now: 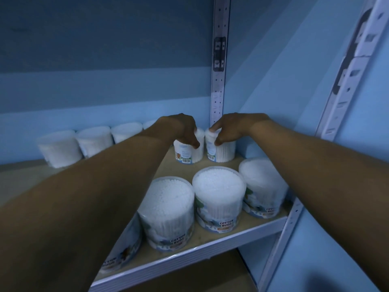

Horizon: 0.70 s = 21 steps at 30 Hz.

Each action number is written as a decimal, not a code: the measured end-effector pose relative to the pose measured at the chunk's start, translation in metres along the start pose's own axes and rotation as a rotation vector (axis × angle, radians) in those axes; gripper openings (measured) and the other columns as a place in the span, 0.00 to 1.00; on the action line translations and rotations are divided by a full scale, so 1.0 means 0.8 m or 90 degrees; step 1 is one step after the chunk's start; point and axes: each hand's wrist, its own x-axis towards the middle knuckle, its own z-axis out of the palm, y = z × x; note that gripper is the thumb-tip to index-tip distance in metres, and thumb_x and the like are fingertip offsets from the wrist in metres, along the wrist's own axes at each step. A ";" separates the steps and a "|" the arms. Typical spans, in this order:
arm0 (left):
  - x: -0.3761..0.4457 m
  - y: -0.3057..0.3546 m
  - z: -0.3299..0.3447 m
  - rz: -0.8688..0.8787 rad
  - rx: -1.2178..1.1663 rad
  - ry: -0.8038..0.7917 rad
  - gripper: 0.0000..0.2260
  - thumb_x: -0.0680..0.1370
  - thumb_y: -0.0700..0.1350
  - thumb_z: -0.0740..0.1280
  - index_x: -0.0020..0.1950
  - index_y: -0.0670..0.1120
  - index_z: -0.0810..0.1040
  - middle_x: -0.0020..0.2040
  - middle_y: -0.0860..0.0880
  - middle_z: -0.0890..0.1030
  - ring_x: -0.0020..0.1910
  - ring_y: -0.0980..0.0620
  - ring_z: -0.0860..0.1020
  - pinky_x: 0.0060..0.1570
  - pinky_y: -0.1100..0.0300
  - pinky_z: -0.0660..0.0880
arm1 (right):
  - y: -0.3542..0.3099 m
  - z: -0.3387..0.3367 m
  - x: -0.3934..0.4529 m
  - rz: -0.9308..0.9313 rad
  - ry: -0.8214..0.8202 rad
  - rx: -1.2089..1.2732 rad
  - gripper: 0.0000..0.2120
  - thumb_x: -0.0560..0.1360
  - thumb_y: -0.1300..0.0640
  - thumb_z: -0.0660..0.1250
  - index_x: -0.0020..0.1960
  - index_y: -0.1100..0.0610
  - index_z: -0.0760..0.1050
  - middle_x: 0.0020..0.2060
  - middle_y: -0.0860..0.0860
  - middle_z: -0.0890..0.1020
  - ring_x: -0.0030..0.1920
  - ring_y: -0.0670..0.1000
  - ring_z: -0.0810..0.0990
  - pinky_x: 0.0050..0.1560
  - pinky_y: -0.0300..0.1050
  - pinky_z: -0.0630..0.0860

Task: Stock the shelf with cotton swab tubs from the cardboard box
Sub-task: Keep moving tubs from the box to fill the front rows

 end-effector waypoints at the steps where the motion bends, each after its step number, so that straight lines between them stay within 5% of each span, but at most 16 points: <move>1: -0.005 0.001 0.000 -0.001 -0.001 -0.003 0.31 0.72 0.61 0.72 0.70 0.48 0.74 0.67 0.47 0.77 0.62 0.45 0.77 0.62 0.51 0.74 | -0.001 0.000 -0.005 -0.001 -0.004 0.003 0.30 0.75 0.44 0.70 0.76 0.46 0.67 0.74 0.50 0.69 0.72 0.54 0.69 0.69 0.50 0.69; 9: -0.032 0.013 -0.003 -0.001 0.011 -0.033 0.27 0.74 0.59 0.69 0.69 0.46 0.75 0.64 0.46 0.79 0.60 0.45 0.78 0.59 0.53 0.76 | -0.006 -0.010 -0.035 0.006 -0.047 0.000 0.32 0.74 0.44 0.72 0.75 0.44 0.68 0.74 0.47 0.69 0.71 0.53 0.69 0.70 0.49 0.68; 14: -0.040 0.019 -0.013 -0.005 0.027 -0.073 0.20 0.73 0.58 0.66 0.58 0.47 0.78 0.55 0.47 0.81 0.52 0.45 0.79 0.52 0.54 0.77 | -0.005 -0.021 -0.036 0.007 -0.076 0.057 0.29 0.72 0.36 0.71 0.71 0.42 0.73 0.69 0.44 0.74 0.63 0.51 0.77 0.67 0.49 0.73; 18: -0.040 0.017 -0.022 -0.020 0.009 -0.105 0.25 0.73 0.58 0.70 0.65 0.46 0.77 0.60 0.46 0.80 0.54 0.44 0.79 0.55 0.52 0.79 | -0.006 -0.023 -0.036 -0.003 -0.046 0.074 0.26 0.73 0.39 0.73 0.68 0.45 0.77 0.64 0.45 0.77 0.55 0.50 0.79 0.64 0.49 0.76; 21: -0.039 0.014 -0.026 -0.020 -0.015 -0.115 0.28 0.72 0.61 0.72 0.65 0.44 0.78 0.59 0.46 0.81 0.52 0.44 0.81 0.56 0.51 0.80 | -0.007 -0.028 -0.034 -0.021 -0.061 0.044 0.25 0.73 0.41 0.73 0.68 0.45 0.76 0.65 0.46 0.75 0.61 0.52 0.76 0.64 0.51 0.76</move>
